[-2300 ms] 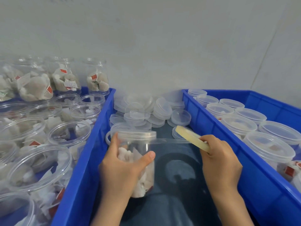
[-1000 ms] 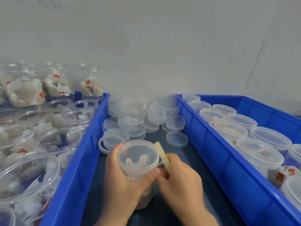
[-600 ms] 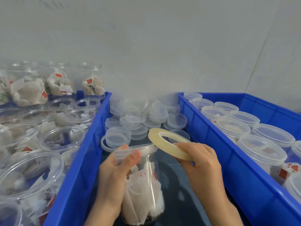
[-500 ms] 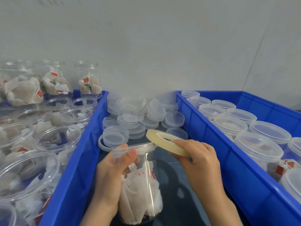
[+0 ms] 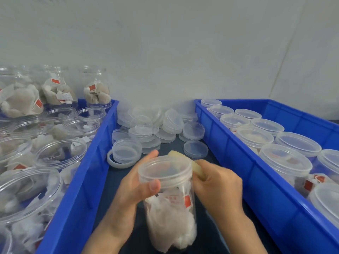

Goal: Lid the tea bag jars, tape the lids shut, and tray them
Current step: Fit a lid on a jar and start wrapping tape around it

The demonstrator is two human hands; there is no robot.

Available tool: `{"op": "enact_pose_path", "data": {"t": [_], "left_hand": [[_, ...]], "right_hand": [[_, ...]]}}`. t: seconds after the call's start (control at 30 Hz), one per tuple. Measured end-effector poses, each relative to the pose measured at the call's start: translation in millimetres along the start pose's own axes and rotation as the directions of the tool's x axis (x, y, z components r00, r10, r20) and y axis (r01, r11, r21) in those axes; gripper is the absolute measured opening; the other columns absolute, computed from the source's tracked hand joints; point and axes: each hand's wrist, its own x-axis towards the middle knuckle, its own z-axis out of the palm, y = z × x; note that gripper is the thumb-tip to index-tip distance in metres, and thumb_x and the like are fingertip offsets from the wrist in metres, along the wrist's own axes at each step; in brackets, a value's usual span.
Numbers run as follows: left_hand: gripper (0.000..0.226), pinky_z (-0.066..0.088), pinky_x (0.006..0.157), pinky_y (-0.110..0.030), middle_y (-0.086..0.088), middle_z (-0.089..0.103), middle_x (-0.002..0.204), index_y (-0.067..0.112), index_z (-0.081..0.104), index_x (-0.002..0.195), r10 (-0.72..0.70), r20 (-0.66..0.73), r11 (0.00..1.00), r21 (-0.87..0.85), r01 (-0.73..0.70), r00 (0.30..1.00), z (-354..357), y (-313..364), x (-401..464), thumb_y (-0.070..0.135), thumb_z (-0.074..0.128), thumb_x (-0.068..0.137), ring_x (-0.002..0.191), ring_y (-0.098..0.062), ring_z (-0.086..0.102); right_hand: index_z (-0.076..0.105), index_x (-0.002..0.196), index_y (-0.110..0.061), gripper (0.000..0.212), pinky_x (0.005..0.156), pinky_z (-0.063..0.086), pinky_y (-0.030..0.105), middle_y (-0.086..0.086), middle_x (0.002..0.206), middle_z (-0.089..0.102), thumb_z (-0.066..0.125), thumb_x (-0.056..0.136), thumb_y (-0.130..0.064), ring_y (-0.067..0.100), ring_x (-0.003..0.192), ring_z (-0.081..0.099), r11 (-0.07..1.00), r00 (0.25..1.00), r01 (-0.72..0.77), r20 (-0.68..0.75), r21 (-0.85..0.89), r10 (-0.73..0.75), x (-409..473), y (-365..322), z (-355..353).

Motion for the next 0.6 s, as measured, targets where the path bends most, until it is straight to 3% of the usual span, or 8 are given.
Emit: {"op": "enact_pose_path", "data": {"t": [0.03, 0.1, 0.17, 0.27, 0.33, 0.4, 0.47, 0.6], "left_hand": [[0.106, 0.052, 0.085, -0.028, 0.000, 0.066, 0.120, 0.027, 0.046, 0.131, 0.013, 0.020, 0.999, 0.049, -0.014, 1.000, -1, 0, 0, 0.056, 0.086, 0.037, 0.113, -0.015, 0.060], [0.092, 0.051, 0.085, -0.022, 0.002, 0.064, 0.122, 0.029, 0.047, 0.129, 0.023, 0.051, 0.995, 0.099, -0.028, 0.998, -1, 0, 3, 0.042, 0.081, 0.045, 0.113, -0.014, 0.060], [0.088, 0.050, 0.093, -0.031, 0.007, 0.060, 0.127, 0.033, 0.050, 0.125, 0.005, 0.019, 0.989, 0.145, -0.008, 1.000, 1, 3, 8, 0.037, 0.071, 0.040, 0.119, -0.013, 0.055], [0.078, 0.041, 0.101, -0.033, 0.019, 0.059, 0.122, 0.040, 0.053, 0.117, 0.031, -0.085, 0.944, 0.329, -0.001, 0.996, 5, 11, 7, 0.051, 0.065, 0.040, 0.122, -0.005, 0.050], [0.076, 0.035, 0.103, -0.026, 0.032, 0.053, 0.121, 0.048, 0.055, 0.109, 0.088, -0.100, 0.793, 0.609, -0.009, 0.991, 13, 19, 0, 0.082, 0.056, 0.041, 0.122, 0.008, 0.042], [0.098, 0.032, 0.105, -0.024, 0.044, 0.035, 0.123, 0.055, 0.044, 0.119, 0.037, -0.082, 0.590, 0.807, 0.044, 0.996, 26, 29, -5, 0.099, 0.041, 0.031, 0.123, 0.015, 0.030], [0.116, 0.031, 0.101, -0.022, 0.042, 0.023, 0.123, 0.052, 0.022, 0.138, -0.046, -0.068, 0.364, 0.928, 0.080, 0.997, 41, 35, -5, 0.098, 0.036, 0.033, 0.123, 0.012, 0.022], [0.089, 0.033, 0.097, -0.024, 0.031, 0.029, 0.129, 0.044, 0.020, 0.143, -0.015, 0.003, 0.118, 0.993, -0.001, 1.000, 50, 43, -3, 0.079, 0.043, 0.064, 0.123, 0.002, 0.027]], "right_hand": [[0.072, 0.088, -0.033, 0.016, 0.047, 0.044, 0.033, -0.008, 0.054, 0.057, 0.060, 0.078, -0.036, 0.018, 0.048, 0.048, 0.999, 0.998, -0.010, 0.063, 0.035, 0.008, -2, 1, 1], [0.041, 0.128, -0.055, 0.057, 0.070, 0.050, 0.037, -0.009, 0.089, 0.069, 0.060, 0.084, -0.025, 0.016, 0.077, 0.061, 0.977, 0.954, -0.046, 0.300, 0.211, -0.020, -2, 2, 1], [0.009, 0.128, -0.068, 0.073, 0.086, 0.047, 0.035, -0.012, 0.116, 0.060, 0.053, 0.090, -0.023, 0.014, 0.101, 0.057, 0.971, 0.899, -0.044, 0.434, 0.234, -0.064, 0, 0, -4], [-0.002, 0.132, -0.066, 0.071, 0.086, 0.045, 0.034, -0.013, 0.124, 0.052, 0.045, 0.093, -0.030, 0.015, 0.106, 0.054, 0.986, 0.885, -0.003, 0.460, 0.168, -0.076, 0, -5, -10], [-0.005, 0.137, -0.059, 0.071, 0.081, 0.046, 0.033, -0.015, 0.124, 0.051, 0.043, 0.092, -0.032, 0.015, 0.102, 0.055, 0.992, 0.882, 0.046, 0.461, 0.118, -0.096, -3, -5, -15], [-0.010, 0.135, -0.058, 0.075, 0.078, 0.046, 0.033, -0.015, 0.123, 0.050, 0.043, 0.089, -0.034, 0.016, 0.099, 0.057, 0.992, 0.864, 0.084, 0.490, 0.091, -0.118, -8, -3, -20], [-0.014, 0.135, -0.057, 0.081, 0.079, 0.046, 0.032, -0.015, 0.123, 0.050, 0.045, 0.085, -0.034, 0.016, 0.100, 0.057, 0.992, 0.833, 0.107, 0.539, 0.061, -0.123, -10, -4, -26], [0.001, 0.134, -0.060, 0.073, 0.077, 0.043, 0.021, -0.022, 0.109, 0.056, 0.046, 0.078, -0.046, 0.002, 0.098, 0.054, 0.991, 0.798, 0.039, 0.593, 0.127, -0.107, -9, 0, -41]]}}
